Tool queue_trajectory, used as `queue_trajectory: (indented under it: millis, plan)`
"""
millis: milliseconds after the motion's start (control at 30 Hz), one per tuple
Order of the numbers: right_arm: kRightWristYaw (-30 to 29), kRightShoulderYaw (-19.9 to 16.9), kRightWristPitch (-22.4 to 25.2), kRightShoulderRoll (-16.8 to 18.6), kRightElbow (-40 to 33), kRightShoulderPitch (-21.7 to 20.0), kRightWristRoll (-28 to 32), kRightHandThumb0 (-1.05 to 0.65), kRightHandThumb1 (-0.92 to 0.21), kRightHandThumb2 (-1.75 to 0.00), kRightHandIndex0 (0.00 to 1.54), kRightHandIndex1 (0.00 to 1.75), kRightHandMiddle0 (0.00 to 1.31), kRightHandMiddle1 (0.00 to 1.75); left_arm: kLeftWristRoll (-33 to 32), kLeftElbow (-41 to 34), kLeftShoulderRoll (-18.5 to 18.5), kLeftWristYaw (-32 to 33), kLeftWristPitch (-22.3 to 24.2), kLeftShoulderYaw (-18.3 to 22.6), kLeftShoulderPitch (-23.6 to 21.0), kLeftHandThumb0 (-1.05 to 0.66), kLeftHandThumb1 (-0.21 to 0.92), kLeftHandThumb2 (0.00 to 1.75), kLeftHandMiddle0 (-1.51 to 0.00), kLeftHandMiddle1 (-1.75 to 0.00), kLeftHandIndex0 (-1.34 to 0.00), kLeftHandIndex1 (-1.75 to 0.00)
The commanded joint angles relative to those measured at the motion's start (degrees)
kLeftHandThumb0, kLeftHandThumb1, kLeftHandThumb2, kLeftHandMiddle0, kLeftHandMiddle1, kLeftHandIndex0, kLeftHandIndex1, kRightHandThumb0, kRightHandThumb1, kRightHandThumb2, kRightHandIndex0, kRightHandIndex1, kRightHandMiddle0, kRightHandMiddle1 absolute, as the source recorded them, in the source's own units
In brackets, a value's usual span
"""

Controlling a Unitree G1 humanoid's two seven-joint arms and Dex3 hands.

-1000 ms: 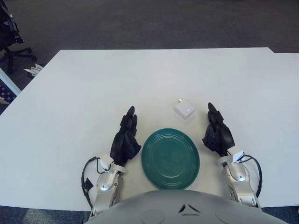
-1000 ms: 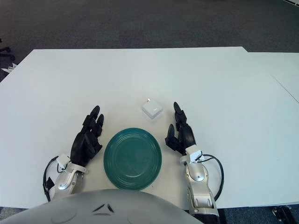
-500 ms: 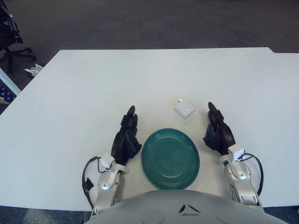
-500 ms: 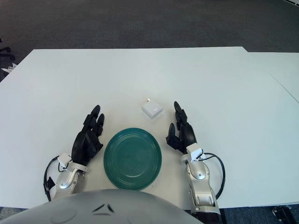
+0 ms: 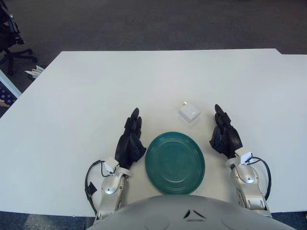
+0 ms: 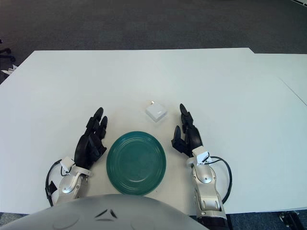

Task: Put the charger into the plate.

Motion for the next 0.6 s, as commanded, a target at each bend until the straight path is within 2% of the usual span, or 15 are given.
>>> queue_trajectory:
  millis: [0,100,200,367,567]
  plan:
    - [-2.3,-0.5,0.3,-0.4,-2.5,-2.8,-3.2,-0.96,-0.92,-0.73,0.06,0.02,0.11,0.08,-0.4,2.0,0.3,0.2,2.5,0.1,0.6,-1.05,0.92,1.04,0.0,0.0,0.0,-0.16]
    - [-4.4,-0.4,-0.7,-2.0,-1.7,-5.6,-7.7,-0.97,-0.92,-0.64,0.12,0.01,0.03,0.36,-0.3,2.8,0.3,0.2,2.3,0.4,0.0,-1.05,0.92,1.01,0.0,0.0,0.0,-0.16]
    - [-6.0,0.7,-2.4,-4.4,-0.1,-9.0,-13.6,-0.98,-0.92,-0.59,0.15,0.02,0.01,0.47,-0.2,4.0,0.4,0.3,2.2,0.7,-0.8,-1.05,0.92,0.99,0.0,0.0,0.0,-0.17]
    - [-7.8,3.6,-3.0,-7.1,3.4,-15.1,-21.5,-0.99,-0.92,-0.57,0.19,0.03,0.0,0.55,-0.6,5.6,0.4,0.2,2.7,1.1,-1.8,-1.05,0.92,0.98,0.0,0.0,0.0,-0.18]
    - [-7.7,6.3,-1.5,-10.1,7.0,-21.5,-27.9,-1.0,-0.92,-0.6,0.23,0.03,0.0,0.65,-2.3,6.9,0.1,-0.8,3.6,1.1,-3.0,-1.05,0.92,0.94,0.0,0.0,0.0,-0.14]
